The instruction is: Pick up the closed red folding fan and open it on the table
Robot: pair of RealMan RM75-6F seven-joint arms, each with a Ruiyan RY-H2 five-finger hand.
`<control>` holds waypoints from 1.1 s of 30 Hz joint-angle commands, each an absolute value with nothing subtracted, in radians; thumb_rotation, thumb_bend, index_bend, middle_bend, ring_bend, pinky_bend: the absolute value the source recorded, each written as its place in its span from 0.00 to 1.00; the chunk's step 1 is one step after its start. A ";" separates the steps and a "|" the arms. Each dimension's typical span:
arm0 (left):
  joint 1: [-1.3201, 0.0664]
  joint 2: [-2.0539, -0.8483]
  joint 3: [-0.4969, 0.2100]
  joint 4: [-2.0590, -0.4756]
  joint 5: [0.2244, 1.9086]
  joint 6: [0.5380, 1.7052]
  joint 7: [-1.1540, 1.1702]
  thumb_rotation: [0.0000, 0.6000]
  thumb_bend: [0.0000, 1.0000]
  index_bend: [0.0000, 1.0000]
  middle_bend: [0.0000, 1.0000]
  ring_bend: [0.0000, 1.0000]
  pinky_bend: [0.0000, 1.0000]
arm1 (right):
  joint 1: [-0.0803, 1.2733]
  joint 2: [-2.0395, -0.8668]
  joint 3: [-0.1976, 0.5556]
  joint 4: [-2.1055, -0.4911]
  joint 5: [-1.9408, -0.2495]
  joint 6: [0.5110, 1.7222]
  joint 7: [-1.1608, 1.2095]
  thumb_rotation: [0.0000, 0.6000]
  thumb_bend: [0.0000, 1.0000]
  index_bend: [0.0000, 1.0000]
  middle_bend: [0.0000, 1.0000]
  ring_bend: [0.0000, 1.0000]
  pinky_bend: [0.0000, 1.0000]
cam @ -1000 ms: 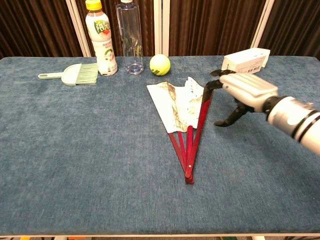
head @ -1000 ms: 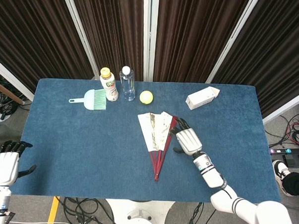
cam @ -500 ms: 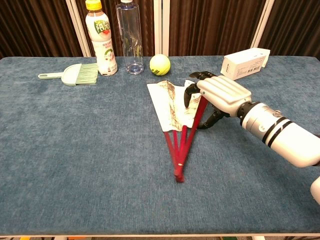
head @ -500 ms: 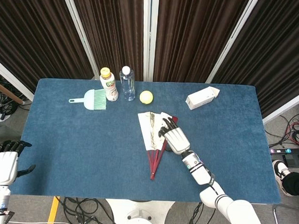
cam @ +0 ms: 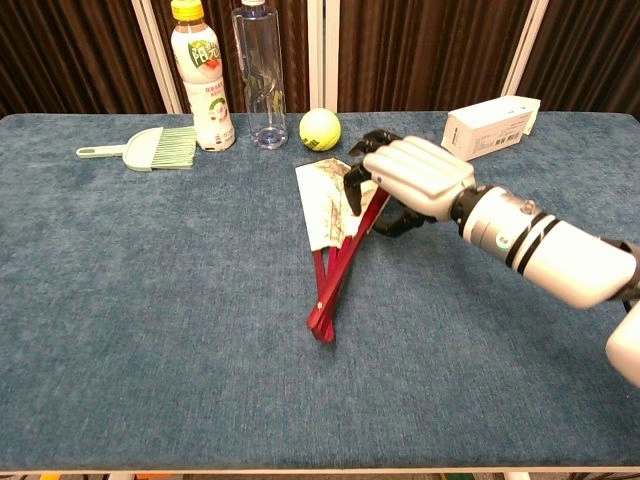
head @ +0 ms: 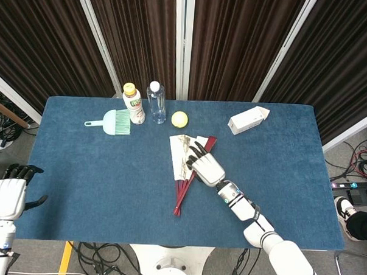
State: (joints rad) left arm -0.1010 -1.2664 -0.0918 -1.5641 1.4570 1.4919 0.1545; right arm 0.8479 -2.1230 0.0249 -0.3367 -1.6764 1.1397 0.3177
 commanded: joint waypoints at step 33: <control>-0.621 -1.546 -0.258 -1.406 1.441 0.982 -0.734 1.00 0.09 0.23 0.27 0.26 0.23 | 1.061 -1.591 0.162 -1.121 -1.588 1.089 0.312 1.00 0.65 0.77 0.60 0.28 0.10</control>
